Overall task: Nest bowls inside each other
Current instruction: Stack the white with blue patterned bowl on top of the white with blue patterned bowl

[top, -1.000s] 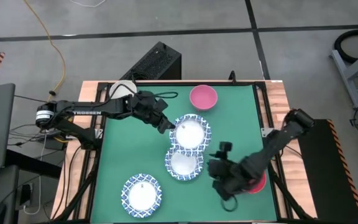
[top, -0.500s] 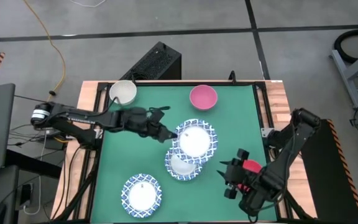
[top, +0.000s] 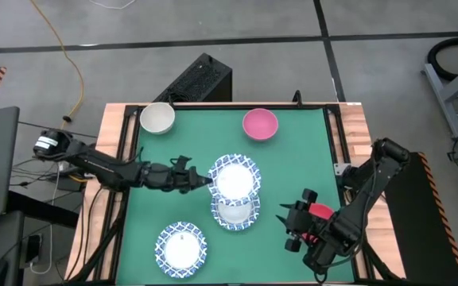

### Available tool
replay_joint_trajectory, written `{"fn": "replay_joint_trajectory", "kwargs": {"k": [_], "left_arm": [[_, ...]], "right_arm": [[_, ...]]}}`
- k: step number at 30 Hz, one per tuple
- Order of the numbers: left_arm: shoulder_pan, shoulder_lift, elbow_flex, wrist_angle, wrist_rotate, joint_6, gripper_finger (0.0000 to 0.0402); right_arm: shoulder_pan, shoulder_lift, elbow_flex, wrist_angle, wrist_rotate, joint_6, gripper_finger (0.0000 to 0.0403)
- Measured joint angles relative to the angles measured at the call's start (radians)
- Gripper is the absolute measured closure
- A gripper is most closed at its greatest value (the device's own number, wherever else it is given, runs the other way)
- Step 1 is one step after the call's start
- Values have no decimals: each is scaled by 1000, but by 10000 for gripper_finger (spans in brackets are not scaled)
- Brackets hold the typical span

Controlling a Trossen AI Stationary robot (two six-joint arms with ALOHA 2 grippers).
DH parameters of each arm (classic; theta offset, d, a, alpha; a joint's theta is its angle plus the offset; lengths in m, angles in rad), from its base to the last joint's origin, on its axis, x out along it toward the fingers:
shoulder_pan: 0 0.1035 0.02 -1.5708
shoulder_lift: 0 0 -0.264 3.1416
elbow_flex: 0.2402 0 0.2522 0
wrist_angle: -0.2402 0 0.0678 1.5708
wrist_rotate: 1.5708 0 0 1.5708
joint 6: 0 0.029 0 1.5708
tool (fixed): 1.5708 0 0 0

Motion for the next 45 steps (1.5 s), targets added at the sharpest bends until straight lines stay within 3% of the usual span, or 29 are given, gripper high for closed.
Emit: {"fn": "replay_joint_trajectory", "kwargs": {"k": [9,17,21,45], "left_arm": [[-87,63,0,-42,-36,-72,400],[-59,226,4,167,62,-69,400],[-57,289,3,176,97,-102,400],[-24,304,4,106,150,-28,400]], "right_arm": [[-24,0,0,1,0,-28,223],[-29,0,-1,3,0,-48,223],[-28,0,-1,4,0,-51,223],[-28,0,-1,10,-2,-55,223]]}}
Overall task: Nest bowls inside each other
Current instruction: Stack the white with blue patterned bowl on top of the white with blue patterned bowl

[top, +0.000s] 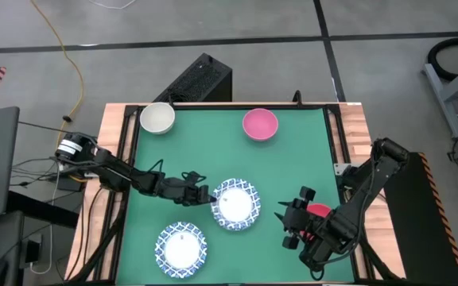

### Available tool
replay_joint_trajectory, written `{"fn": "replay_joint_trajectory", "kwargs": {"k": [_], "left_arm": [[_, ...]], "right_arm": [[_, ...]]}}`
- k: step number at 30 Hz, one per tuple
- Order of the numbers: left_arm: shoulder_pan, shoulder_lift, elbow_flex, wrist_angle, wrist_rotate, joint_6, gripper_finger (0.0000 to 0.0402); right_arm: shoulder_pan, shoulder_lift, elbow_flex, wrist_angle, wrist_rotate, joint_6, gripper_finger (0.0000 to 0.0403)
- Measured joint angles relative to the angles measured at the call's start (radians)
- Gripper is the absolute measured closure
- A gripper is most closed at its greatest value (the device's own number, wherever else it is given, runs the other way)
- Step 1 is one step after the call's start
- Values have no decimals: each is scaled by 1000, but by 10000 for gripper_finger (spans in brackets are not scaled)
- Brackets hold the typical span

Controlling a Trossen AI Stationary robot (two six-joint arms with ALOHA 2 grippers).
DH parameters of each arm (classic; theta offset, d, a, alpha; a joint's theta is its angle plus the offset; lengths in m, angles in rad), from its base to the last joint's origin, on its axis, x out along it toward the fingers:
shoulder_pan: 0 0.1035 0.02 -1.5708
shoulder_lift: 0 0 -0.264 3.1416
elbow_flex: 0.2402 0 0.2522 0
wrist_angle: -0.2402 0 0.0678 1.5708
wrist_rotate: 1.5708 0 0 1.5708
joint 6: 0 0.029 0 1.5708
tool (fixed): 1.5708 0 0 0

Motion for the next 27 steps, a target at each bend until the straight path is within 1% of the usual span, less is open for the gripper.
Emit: {"fn": "replay_joint_trajectory", "kwargs": {"k": [10,21,24,27], "left_arm": [[0,0,0,-6,34,-1,400],[0,0,0,-7,37,-1,398],[0,0,0,-7,36,15,388],[1,0,0,-7,35,37,368]], "right_arm": [[0,0,0,0,0,-1,223],[0,0,0,0,0,-4,223],[0,0,0,0,0,-3,223],[0,0,0,0,0,-4,223]]}}
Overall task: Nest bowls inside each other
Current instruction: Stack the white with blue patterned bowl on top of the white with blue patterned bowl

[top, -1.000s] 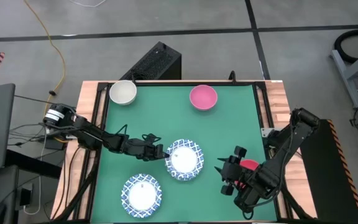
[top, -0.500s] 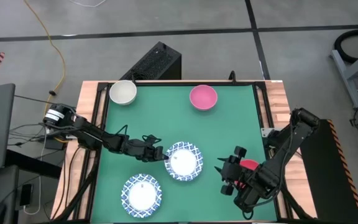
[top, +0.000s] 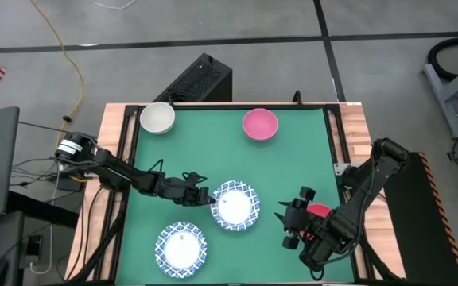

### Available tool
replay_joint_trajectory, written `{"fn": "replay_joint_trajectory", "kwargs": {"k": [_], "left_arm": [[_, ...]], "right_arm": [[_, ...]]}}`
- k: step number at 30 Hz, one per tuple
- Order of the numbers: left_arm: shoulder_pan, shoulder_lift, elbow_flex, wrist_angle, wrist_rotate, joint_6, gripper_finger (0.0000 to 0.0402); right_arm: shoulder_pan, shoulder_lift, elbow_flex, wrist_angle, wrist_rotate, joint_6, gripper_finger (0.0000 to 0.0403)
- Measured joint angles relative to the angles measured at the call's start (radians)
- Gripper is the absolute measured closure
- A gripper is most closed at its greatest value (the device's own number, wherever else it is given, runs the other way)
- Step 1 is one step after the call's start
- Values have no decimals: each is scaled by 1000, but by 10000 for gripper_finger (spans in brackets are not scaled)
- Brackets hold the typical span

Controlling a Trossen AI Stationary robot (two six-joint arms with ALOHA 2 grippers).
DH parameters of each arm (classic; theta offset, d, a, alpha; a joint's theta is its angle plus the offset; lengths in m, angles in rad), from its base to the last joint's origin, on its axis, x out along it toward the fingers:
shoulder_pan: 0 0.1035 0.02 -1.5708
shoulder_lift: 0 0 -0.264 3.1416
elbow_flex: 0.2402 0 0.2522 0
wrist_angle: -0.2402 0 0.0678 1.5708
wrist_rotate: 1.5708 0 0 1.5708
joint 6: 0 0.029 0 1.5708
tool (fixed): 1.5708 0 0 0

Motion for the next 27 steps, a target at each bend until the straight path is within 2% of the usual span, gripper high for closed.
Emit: {"fn": "replay_joint_trajectory", "kwargs": {"k": [7,14,18,27], "left_arm": [[4,0,0,4,-1,61,300],[62,0,0,-5,126,125,241],[93,0,0,-52,186,129,225],[147,-1,0,-100,279,164,223]], "right_arm": [[0,0,0,0,0,0,223],[0,0,0,0,-1,1,223],[0,0,0,1,-2,3,223],[0,0,0,1,-2,3,223]]}}
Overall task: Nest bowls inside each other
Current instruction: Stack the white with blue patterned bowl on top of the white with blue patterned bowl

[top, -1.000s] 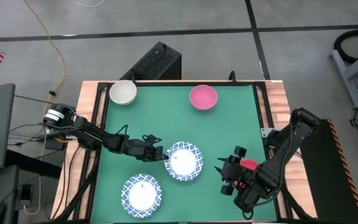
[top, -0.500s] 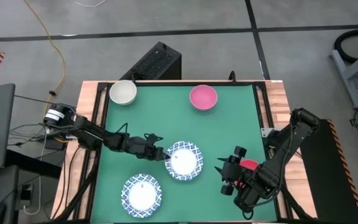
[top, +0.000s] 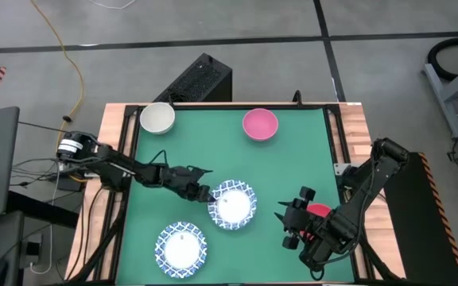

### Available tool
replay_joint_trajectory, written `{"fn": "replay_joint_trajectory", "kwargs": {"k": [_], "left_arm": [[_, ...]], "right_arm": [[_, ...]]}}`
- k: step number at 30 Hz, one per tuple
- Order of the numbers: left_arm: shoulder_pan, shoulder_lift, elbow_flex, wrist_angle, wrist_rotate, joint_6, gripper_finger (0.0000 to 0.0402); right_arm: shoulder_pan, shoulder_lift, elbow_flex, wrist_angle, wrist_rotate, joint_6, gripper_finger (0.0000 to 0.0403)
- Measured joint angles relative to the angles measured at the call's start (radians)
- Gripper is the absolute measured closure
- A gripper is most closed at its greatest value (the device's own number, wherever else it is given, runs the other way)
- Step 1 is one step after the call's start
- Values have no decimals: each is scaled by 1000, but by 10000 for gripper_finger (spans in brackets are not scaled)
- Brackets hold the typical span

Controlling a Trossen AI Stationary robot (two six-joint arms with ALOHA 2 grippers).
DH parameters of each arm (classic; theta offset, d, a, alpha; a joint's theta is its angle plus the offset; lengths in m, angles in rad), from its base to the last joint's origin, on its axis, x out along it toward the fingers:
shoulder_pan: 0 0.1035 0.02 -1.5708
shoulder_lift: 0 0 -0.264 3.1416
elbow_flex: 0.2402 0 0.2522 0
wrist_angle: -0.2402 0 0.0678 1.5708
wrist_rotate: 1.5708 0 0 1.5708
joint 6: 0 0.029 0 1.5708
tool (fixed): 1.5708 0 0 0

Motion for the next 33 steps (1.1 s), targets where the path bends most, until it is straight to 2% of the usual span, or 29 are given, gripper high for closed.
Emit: {"fn": "replay_joint_trajectory", "kwargs": {"k": [18,33], "left_arm": [[60,0,0,11,120,32,223],[191,0,0,-7,273,187,223]], "right_arm": [[0,0,0,0,0,0,223],[0,0,0,0,-1,0,223]]}}
